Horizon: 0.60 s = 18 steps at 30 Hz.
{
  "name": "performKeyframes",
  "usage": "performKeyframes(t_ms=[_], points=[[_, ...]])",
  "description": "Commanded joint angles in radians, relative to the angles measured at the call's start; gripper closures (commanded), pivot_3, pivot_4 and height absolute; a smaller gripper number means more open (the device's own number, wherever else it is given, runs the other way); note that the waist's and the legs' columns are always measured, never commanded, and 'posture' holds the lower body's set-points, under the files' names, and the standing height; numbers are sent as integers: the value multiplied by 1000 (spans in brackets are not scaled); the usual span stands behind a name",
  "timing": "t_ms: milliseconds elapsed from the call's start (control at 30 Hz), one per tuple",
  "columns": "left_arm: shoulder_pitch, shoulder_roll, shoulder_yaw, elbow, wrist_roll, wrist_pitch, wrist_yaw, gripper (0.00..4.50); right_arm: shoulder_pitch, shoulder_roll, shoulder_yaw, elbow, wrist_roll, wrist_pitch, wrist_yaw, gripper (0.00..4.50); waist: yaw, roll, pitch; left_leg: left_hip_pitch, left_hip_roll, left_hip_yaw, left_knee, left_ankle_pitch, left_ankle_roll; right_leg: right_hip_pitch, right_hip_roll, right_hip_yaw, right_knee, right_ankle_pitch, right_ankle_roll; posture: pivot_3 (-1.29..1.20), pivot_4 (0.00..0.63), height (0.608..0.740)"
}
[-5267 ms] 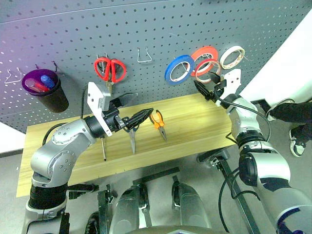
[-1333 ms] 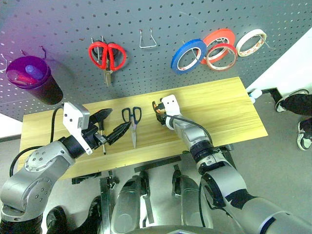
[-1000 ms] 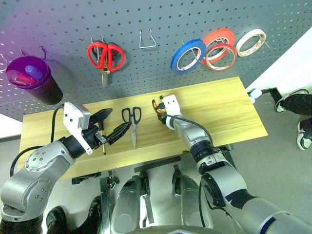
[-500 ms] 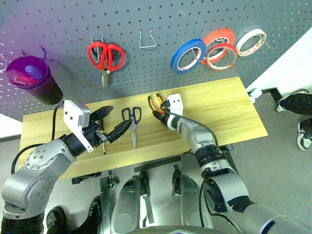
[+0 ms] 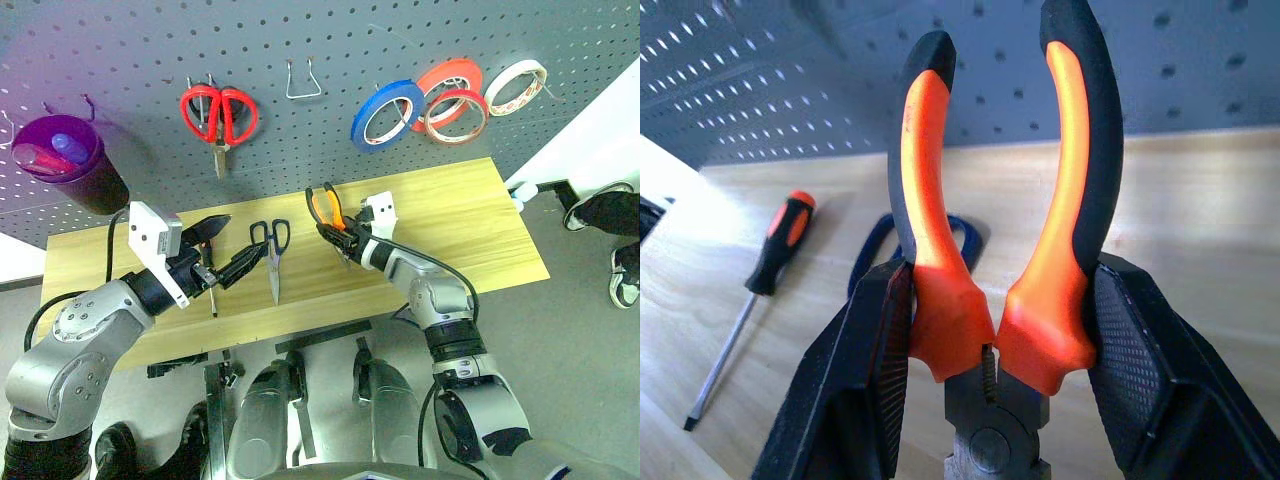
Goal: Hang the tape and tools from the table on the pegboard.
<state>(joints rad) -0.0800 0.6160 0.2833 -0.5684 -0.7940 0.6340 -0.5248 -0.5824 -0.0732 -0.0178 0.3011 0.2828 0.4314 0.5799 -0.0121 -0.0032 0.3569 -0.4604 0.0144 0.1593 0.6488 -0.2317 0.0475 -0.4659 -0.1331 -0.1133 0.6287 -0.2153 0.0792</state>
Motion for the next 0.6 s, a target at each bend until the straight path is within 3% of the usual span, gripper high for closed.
performKeyframes(t_ms=[33,600], points=[[-14,-8,-6,1,16,-39,-15,0,21,-8,-11,-95,46,-24,32,2415,0,-1,0,0,0,0,0,0,0,0,0,0,0,0,0,60,308,723],[-99,-45,-34,54,44,-76,-27,0,-17,-36,-61,-144,157,-59,93,2415,-2,-12,-9,-1,0,0,1,2,3,1,2,-1,0,0,0,32,238,723]])
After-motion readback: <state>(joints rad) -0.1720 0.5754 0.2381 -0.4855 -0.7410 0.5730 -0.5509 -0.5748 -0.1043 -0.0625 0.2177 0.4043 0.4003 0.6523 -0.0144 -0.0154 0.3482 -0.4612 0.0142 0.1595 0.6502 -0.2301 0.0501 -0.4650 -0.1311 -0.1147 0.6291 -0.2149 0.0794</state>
